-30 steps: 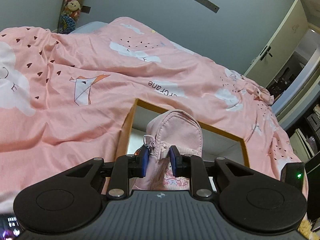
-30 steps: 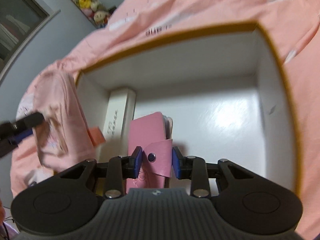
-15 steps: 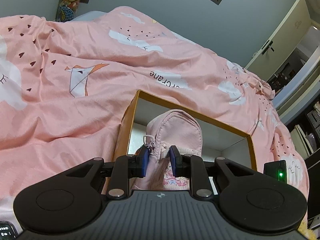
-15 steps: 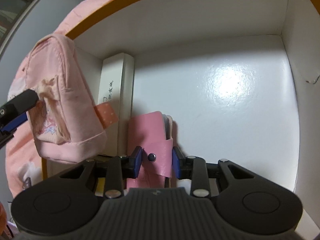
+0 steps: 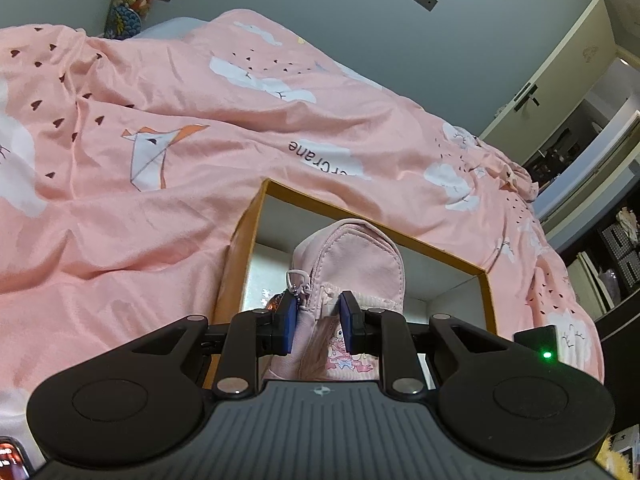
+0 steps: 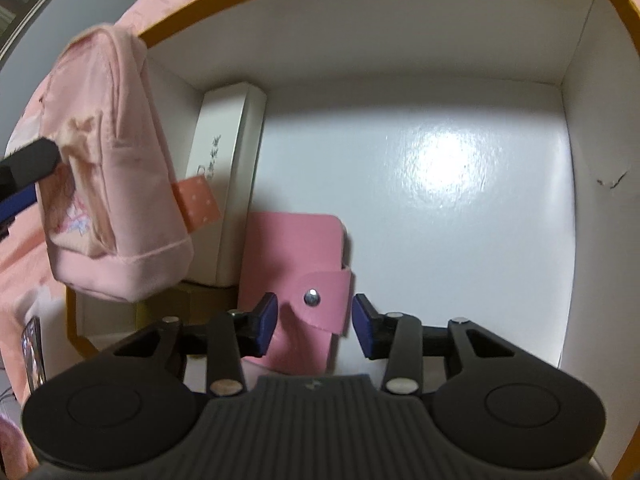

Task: Organize objects
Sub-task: 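Lower the pink backpack into the shoebox with the left tool and open it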

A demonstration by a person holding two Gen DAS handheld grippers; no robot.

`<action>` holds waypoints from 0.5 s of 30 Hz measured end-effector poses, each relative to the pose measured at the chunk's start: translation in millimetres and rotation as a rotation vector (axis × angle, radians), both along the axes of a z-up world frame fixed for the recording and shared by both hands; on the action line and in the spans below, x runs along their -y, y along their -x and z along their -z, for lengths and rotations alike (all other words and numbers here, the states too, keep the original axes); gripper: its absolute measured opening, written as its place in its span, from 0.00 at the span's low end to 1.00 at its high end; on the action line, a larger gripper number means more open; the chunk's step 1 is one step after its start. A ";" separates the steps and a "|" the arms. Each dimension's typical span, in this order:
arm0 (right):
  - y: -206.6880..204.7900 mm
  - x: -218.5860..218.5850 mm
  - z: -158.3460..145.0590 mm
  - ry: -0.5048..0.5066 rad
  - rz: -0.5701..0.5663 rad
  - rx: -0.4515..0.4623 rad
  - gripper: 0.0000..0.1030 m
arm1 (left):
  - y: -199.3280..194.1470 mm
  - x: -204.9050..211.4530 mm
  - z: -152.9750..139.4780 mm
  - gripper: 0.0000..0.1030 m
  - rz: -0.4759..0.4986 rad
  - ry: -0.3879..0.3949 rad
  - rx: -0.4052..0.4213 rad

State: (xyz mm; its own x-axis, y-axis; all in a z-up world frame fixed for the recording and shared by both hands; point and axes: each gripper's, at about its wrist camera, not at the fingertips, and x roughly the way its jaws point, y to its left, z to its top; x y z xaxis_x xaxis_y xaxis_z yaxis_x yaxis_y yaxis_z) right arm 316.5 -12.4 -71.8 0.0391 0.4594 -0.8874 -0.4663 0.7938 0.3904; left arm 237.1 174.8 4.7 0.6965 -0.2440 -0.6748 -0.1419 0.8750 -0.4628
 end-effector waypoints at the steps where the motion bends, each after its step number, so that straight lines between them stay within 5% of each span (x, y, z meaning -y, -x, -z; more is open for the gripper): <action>1: 0.0 -0.5 1.9 -0.002 -0.006 -0.010 0.30 | -0.2 0.7 0.3 0.25 0.004 0.007 -0.003; 8: -1.0 0.5 0.4 -0.034 -0.019 -0.016 0.24 | -4.4 6.5 7.9 0.24 0.016 0.048 -0.040; 15: 2.7 50.5 -27.9 0.003 0.072 0.158 0.25 | -14.3 23.5 24.7 0.24 0.065 0.095 -0.125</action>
State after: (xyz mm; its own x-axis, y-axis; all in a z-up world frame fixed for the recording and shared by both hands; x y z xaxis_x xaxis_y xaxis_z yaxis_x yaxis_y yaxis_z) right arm 313.9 -62.9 -43.9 0.2113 0.4479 -0.8688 -0.4635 0.8285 0.3144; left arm 251.4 151.3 -20.0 0.5890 -0.3525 -0.7272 -0.1484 0.8374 -0.5261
